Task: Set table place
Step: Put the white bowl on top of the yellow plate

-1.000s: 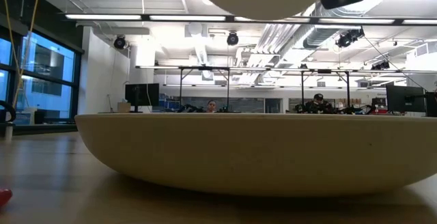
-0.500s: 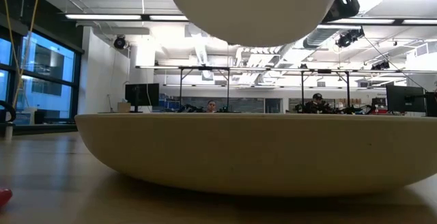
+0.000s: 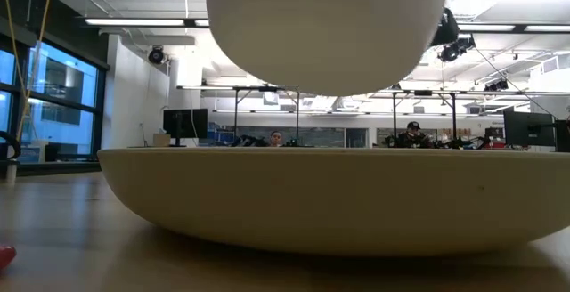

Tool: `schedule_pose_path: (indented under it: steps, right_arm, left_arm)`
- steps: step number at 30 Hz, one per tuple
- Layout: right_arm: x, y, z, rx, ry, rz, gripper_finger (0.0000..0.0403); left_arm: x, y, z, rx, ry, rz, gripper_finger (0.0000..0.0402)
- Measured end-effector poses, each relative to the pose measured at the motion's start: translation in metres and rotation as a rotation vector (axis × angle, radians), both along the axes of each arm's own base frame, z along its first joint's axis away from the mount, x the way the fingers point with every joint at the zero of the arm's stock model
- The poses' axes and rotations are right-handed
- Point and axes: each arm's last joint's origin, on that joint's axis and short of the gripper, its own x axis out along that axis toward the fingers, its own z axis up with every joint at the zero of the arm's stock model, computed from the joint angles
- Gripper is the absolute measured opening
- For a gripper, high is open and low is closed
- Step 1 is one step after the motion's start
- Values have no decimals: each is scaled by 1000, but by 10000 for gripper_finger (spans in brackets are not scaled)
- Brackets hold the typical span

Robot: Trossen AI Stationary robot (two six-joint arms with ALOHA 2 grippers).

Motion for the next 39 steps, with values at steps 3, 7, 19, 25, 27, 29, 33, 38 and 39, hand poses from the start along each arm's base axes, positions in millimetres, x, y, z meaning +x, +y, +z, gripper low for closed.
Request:
schedule_pose_path:
  steps: [3, 7, 19, 25, 27, 29, 33, 38, 39]
  right_arm:
    - [3, -3, -6, -6, 15, -4, 0]
    - [7, -3, -15, -10, 40, -5, 0]
    - [14, 0, -35, -4, 101, 17, 0]
    - [16, 1, -43, -4, 125, 33, 0]
    - [17, 1, -44, -5, 127, 34, 0]
    - [17, 1, -44, -7, 128, 36, 0]
    - [17, 1, -44, -17, 125, 33, 0]
    - [17, 1, -47, -20, 134, 36, 0]
    - [18, 1, -49, -20, 137, 37, 0]
  left_arm:
    - [0, 0, 0, 2, 1, -2, 1]
    - [0, 0, 0, 1, 1, -3, 1]
    - [0, -1, 0, 1, 4, -25, 1]
    - [0, -1, 0, -9, 5, -36, 1]
    - [0, -1, 0, -9, 5, -36, 1]
    - [0, -1, 0, -9, 5, -36, 1]
    - [0, -1, 0, -9, 5, -36, 1]
    - [0, -1, 0, -9, 5, -36, 1]
    - [0, -1, 0, -9, 5, -36, 1]
